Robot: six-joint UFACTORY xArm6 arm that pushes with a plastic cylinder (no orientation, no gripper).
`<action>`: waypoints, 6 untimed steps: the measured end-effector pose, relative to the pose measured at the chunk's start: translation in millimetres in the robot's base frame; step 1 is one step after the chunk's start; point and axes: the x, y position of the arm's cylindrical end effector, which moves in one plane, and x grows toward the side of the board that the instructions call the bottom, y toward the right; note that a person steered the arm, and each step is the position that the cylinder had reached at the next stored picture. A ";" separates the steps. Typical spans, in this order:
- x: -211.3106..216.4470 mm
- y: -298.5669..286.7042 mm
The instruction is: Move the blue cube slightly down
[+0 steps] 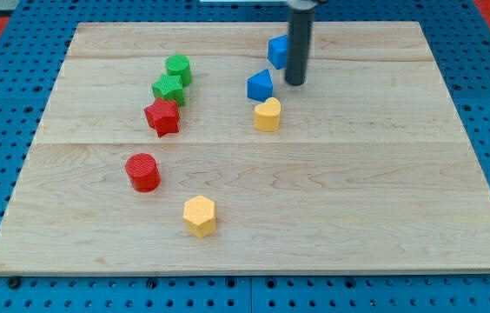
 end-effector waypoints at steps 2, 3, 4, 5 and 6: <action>-69.7 15.7; -69.9 -15.4; -66.7 -31.4; -54.8 -38.6; -47.6 -39.1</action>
